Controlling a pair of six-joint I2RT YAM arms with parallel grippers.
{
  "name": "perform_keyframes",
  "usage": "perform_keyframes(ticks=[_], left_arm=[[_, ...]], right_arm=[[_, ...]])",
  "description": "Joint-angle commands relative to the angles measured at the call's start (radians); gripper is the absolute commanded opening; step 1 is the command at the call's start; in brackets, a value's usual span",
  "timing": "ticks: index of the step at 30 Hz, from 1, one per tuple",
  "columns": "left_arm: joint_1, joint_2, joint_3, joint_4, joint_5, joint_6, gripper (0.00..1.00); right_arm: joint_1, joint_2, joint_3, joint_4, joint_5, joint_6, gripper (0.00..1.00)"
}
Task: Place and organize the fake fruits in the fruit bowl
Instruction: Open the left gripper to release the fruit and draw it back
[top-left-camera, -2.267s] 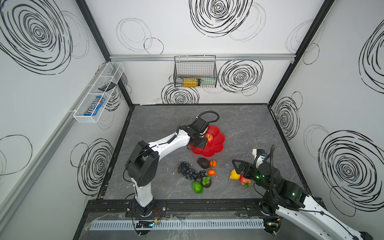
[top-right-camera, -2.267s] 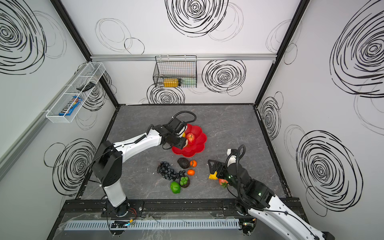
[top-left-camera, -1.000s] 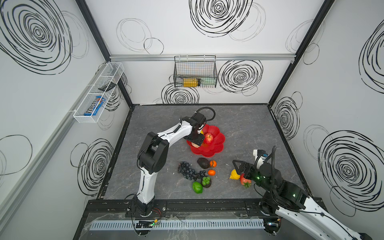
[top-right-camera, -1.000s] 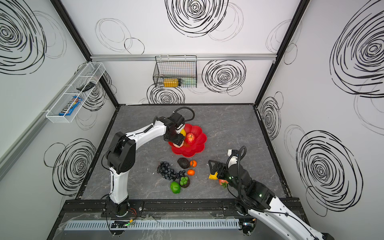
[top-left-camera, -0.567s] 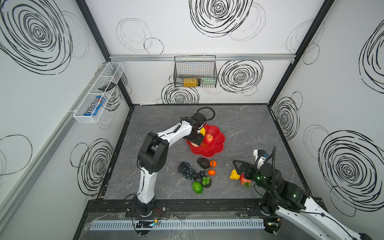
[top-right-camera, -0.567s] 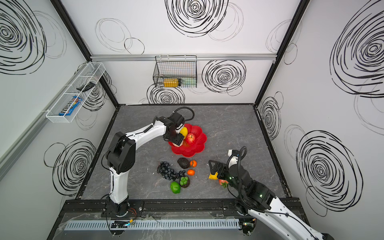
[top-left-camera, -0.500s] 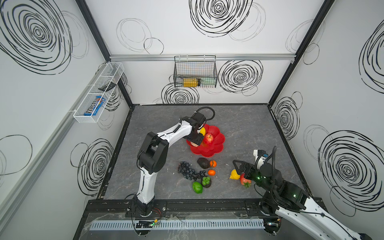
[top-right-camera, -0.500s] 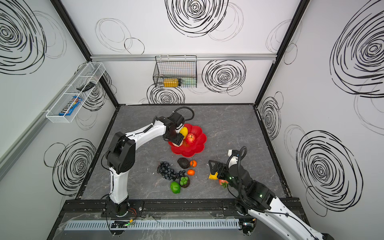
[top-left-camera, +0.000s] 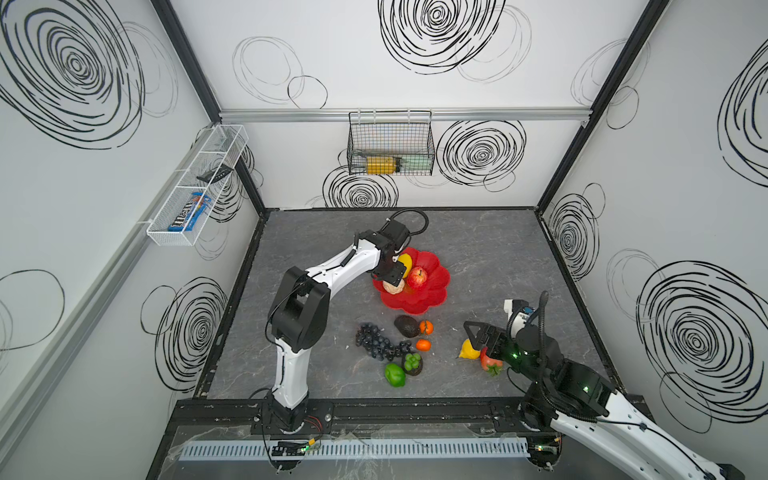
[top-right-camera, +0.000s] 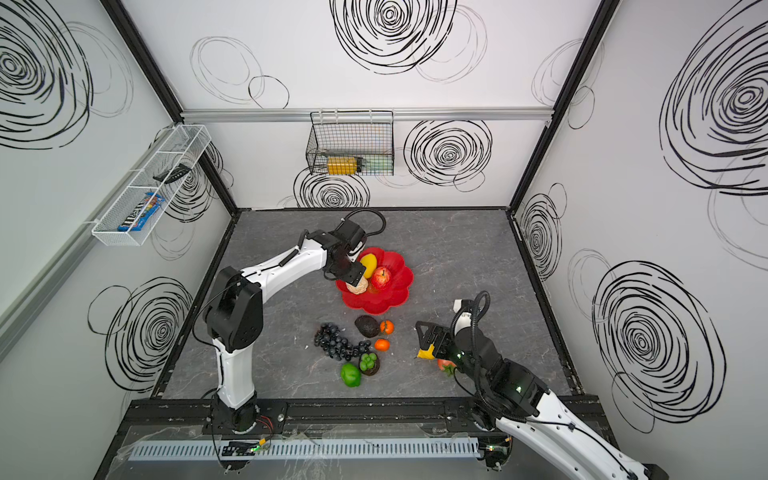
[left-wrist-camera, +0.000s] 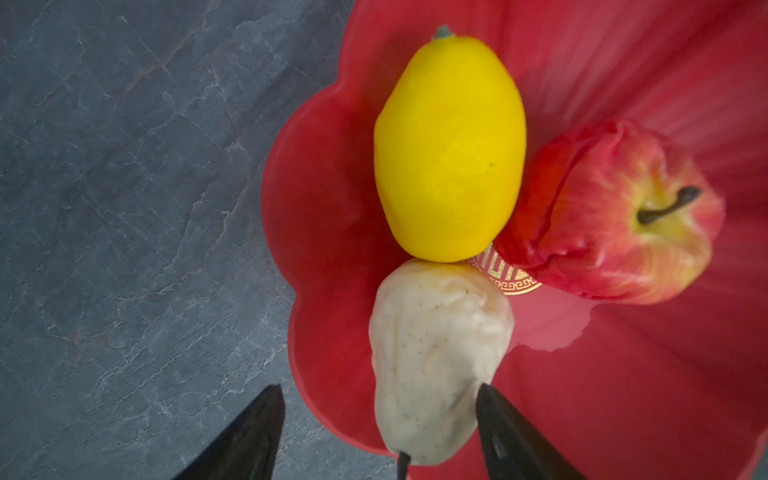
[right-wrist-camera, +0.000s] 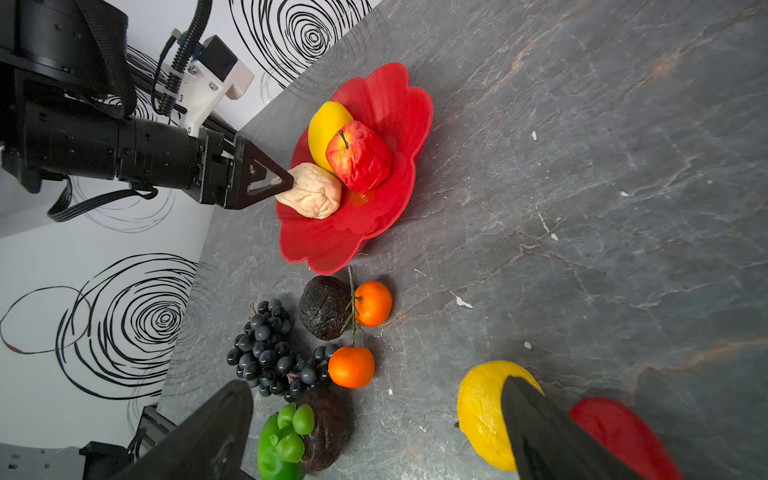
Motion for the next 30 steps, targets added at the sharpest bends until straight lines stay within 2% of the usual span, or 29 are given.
perform_keyframes(ticks=[1,10,16,19,24,30], left_arm=[[0.008,-0.047,-0.003,-0.007,-0.010,0.007,0.78],[0.002,-0.139,-0.043,0.062,0.032,-0.020,0.81],[-0.019,-0.280,-0.147,0.176,0.030,-0.092,0.82],[-0.047,-0.414,-0.278,0.312,0.014,-0.148,0.84],[-0.075,-0.686,-0.590,0.584,0.008,-0.259,0.84],[-0.093,-0.968,-0.932,0.810,-0.075,-0.301,0.86]], right_arm=[[-0.003,0.006,0.013,0.011,0.002,-0.002,0.97],[-0.002,0.075,0.021,-0.001,-0.018,-0.018,0.98],[0.008,0.161,0.063,-0.065,-0.007,-0.010,1.00],[0.024,0.211,0.095,-0.129,0.012,0.049,0.98],[0.092,0.273,0.158,-0.259,0.085,0.162,0.97],[0.219,0.335,0.184,-0.415,0.185,0.386,0.95]])
